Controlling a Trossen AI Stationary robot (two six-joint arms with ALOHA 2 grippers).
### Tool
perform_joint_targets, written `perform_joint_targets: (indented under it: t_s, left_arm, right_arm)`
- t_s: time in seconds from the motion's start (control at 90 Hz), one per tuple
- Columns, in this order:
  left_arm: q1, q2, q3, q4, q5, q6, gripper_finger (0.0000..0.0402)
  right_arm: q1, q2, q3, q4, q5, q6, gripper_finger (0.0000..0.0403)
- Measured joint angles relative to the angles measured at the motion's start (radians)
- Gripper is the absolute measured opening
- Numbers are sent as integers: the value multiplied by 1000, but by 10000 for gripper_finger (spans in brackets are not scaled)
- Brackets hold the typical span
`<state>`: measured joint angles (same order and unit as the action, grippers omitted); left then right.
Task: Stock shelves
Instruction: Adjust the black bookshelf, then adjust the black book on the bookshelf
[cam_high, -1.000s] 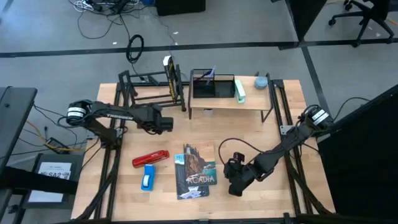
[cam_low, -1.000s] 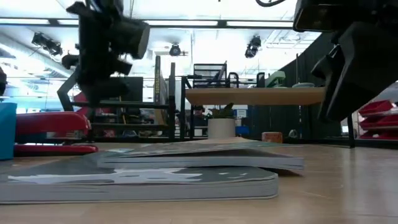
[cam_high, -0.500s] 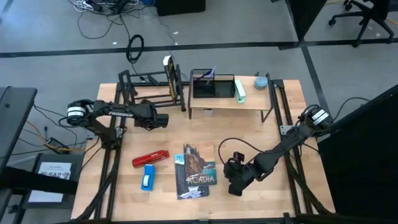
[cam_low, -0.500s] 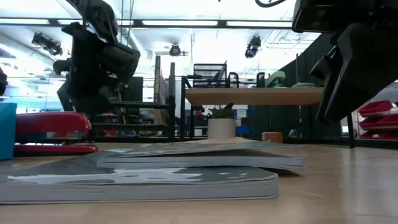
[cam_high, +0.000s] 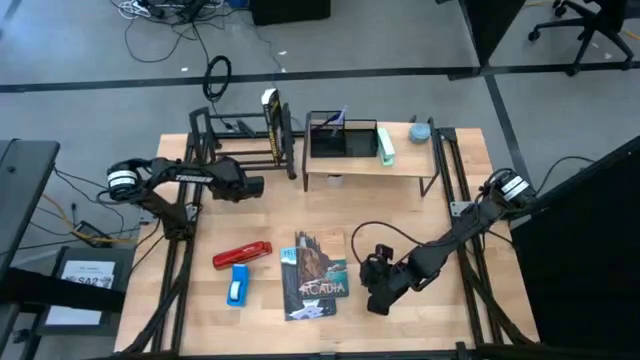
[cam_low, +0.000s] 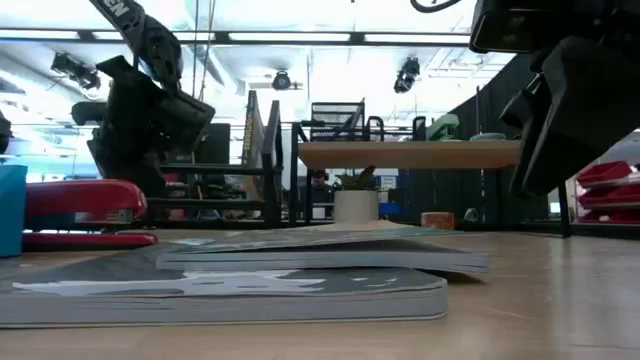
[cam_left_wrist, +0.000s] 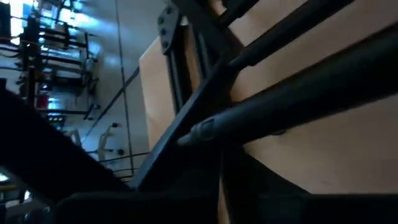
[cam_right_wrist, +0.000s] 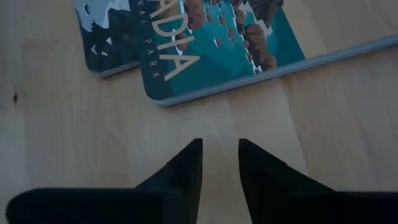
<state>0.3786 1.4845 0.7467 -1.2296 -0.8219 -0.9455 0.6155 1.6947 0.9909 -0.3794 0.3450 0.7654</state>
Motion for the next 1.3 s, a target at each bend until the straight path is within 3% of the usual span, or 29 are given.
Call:
perform_joint_targets:
  t_s: [0.133,0.322,0.411,0.556,0.656,0.8,0.878,0.967,1.189,1.3]
  left_arm:
    - [14,0,1,-2,9,-27,0]
    - [-6,0,53,-105,221,-31,0]
    - [-61,0,124,-178,288,-54,0]
    - [-180,0,326,-301,294,-138,0]
    - [-245,0,487,-308,253,-162,0]
    - [-273,0,661,-299,-6,-172,0]
    - [-244,0,701,-285,-131,-171,0]
    - [-169,0,707,-233,-175,-123,0]
    - [68,2,598,108,-24,216,0]
    - [152,2,549,137,-18,238,0]
  right_arm:
    - [0,0,0,0,0,0,75]
    - [0,0,0,0,0,10,75]
    - [0,0,0,1,0,10,75]
    - [0,0,0,2,0,10,75]
    - [0,0,0,3,0,7,75]
    - [0,0,0,5,0,2,75]
    - [1,0,0,5,0,3,75]
    - [4,0,0,5,0,2,75]
    - [4,0,0,5,2,-40,75]
    - [1,0,0,5,22,-71,75]
